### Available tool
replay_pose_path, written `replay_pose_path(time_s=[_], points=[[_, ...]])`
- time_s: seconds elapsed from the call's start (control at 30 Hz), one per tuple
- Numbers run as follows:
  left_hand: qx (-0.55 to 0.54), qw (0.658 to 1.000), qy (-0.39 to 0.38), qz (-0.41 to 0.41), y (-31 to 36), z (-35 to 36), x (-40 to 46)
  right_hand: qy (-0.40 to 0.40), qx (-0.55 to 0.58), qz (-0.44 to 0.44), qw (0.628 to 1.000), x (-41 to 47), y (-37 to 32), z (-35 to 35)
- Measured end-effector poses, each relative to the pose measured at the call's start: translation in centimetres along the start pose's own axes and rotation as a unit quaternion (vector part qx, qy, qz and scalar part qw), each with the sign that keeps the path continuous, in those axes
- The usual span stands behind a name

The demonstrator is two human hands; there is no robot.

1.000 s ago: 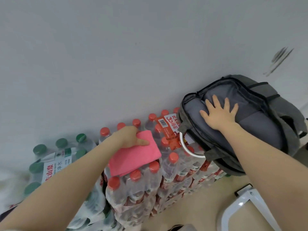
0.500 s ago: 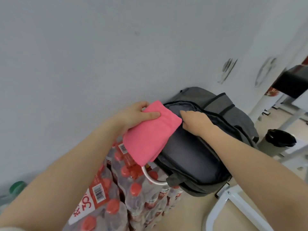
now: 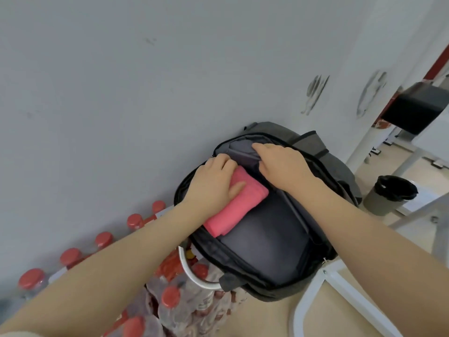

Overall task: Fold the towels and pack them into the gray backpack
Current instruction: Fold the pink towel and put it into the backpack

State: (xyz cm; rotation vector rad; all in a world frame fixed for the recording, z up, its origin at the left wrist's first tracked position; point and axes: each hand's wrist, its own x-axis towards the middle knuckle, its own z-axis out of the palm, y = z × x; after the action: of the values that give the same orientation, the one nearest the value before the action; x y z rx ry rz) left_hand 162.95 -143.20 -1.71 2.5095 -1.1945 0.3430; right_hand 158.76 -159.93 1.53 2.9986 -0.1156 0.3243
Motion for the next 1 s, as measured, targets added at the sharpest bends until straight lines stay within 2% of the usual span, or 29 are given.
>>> replay_pose_path(time_s=[0.07, 0.1, 0.13, 0.2, 0.23, 0.4, 0.63, 0.7, 0.77, 0.87, 0.93, 1.0], points=[[0.033, 0.992, 0.034, 0.119, -1.1, -0.7, -2.4, 0.004, -0.006, -0.001, 1.0, -0.2, -0.5, 0.1], [0.058, 0.986, -0.007, 0.155, -1.6, -0.9, -3.4, 0.007, -0.008, 0.0, 1.0, -0.2, -0.7, 0.1], [0.077, 0.98, -0.085, 0.161, -2.1, -0.9, -4.0, 0.009, -0.012, 0.001, 1.0, -0.2, -0.9, 0.0], [0.084, 0.961, -0.229, 0.133, -2.8, -0.4, -4.2, 0.009, -0.022, 0.005, 1.0, -0.3, -1.2, -0.3], [0.079, 0.958, -0.247, 0.123, -2.9, 0.1, -4.0, 0.008, -0.028, 0.005, 1.0, -0.3, -1.2, -0.4], [0.09, 0.961, -0.242, 0.103, -1.5, 2.1, -0.6, 0.006, -0.044, 0.003, 0.999, -0.1, -1.0, -0.4], [0.1, 0.952, -0.283, 0.054, -0.6, 3.4, 3.0, 0.004, -0.011, 0.008, 1.0, -0.4, -0.5, -0.4], [0.111, 0.954, -0.276, 0.04, -0.5, 3.6, 3.3, -0.003, -0.005, 0.008, 1.0, -0.6, -1.0, -0.2], [0.109, 0.964, -0.239, 0.043, -0.6, 3.7, 2.7, -0.002, 0.0, 0.003, 1.0, -0.9, -1.5, 0.1], [0.066, 0.987, -0.113, 0.094, -1.5, 2.9, -0.3, 0.014, 0.025, -0.001, 1.0, -1.4, -2.3, 0.8], [0.038, 0.991, -0.021, 0.123, -2.8, 2.1, -2.8, -0.004, 0.024, -0.006, 1.0, -1.8, -3.2, 1.4], [0.03, 0.993, 0.004, 0.116, -3.7, 0.8, -4.5, -0.029, 0.009, -0.017, 0.999, -2.2, -4.3, 2.5]])
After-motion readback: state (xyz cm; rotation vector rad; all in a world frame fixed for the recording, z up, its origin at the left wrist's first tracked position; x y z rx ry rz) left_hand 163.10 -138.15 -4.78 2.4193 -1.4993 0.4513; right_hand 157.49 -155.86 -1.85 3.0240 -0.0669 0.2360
